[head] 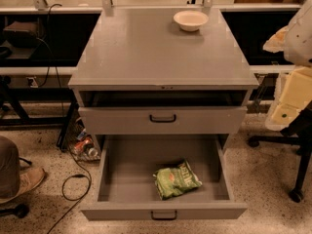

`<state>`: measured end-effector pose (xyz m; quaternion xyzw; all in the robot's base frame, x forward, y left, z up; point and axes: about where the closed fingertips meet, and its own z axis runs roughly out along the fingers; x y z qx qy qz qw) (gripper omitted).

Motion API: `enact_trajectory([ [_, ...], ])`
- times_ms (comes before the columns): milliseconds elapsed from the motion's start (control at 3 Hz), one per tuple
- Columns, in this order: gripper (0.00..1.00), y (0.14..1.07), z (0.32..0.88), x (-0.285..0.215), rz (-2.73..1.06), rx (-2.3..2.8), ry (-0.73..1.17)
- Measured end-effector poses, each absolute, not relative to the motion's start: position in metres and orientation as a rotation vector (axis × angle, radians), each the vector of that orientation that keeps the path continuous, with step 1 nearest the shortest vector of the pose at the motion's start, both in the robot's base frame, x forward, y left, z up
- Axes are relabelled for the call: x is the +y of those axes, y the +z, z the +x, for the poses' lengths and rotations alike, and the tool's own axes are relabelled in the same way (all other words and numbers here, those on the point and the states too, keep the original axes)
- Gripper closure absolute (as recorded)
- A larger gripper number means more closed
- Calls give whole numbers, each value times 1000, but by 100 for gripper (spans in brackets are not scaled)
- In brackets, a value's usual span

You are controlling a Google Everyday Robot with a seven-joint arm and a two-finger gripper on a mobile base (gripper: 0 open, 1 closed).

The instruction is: Pick green jalapeno chip bag from middle drawer and place on counter

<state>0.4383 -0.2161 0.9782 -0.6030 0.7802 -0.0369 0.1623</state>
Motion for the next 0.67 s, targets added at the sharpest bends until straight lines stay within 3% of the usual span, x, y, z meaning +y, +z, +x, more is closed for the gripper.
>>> enact_trajectory([
  [667,0,952,439,-211,-1730,2216,-61],
])
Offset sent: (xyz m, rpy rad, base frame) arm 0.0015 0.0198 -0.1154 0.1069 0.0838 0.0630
